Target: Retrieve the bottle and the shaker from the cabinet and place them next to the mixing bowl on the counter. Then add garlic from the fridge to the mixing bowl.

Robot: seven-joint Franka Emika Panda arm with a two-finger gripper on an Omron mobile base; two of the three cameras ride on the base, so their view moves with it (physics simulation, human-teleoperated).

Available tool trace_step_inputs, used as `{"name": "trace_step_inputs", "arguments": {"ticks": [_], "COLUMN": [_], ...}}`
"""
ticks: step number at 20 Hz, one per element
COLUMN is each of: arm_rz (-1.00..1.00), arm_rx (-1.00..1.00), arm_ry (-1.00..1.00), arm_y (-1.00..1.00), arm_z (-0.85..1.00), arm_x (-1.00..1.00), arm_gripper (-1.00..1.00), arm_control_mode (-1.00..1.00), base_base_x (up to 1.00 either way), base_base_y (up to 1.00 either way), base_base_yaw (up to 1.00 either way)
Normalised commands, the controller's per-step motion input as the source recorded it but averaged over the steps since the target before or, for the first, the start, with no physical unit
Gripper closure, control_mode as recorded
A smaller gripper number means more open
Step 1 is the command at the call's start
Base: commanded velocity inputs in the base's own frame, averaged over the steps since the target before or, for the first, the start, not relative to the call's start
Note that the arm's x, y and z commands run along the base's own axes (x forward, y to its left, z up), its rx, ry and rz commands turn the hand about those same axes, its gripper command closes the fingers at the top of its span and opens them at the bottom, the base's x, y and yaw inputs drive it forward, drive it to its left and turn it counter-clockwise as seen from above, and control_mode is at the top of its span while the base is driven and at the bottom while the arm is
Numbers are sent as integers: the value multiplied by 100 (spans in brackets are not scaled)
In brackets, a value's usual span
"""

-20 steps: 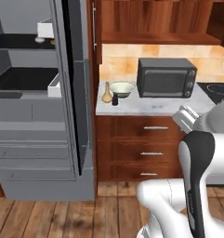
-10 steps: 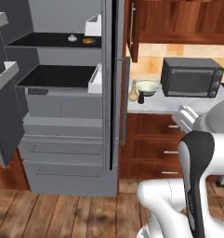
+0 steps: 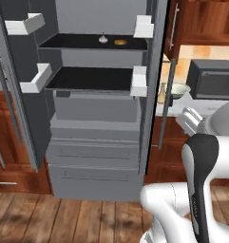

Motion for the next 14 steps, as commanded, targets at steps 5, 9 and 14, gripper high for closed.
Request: {"name": "trace_step_inputs", "arguments": {"ticks": [5, 9, 14], "arm_rz": [0, 0, 0], "arm_rx": [0, 0, 0], "arm_ry": [0, 0, 0], "arm_y": [0, 0, 0], "arm_z": [0, 0, 0], "arm_x": [0, 0, 0], "arm_gripper": [-100, -100, -100], "arm_control_mode": [100, 100, 100], "base_base_x": [0, 0, 5], "base_base_y": [74, 70, 53], "base_base_yaw": [0, 0, 0]}}
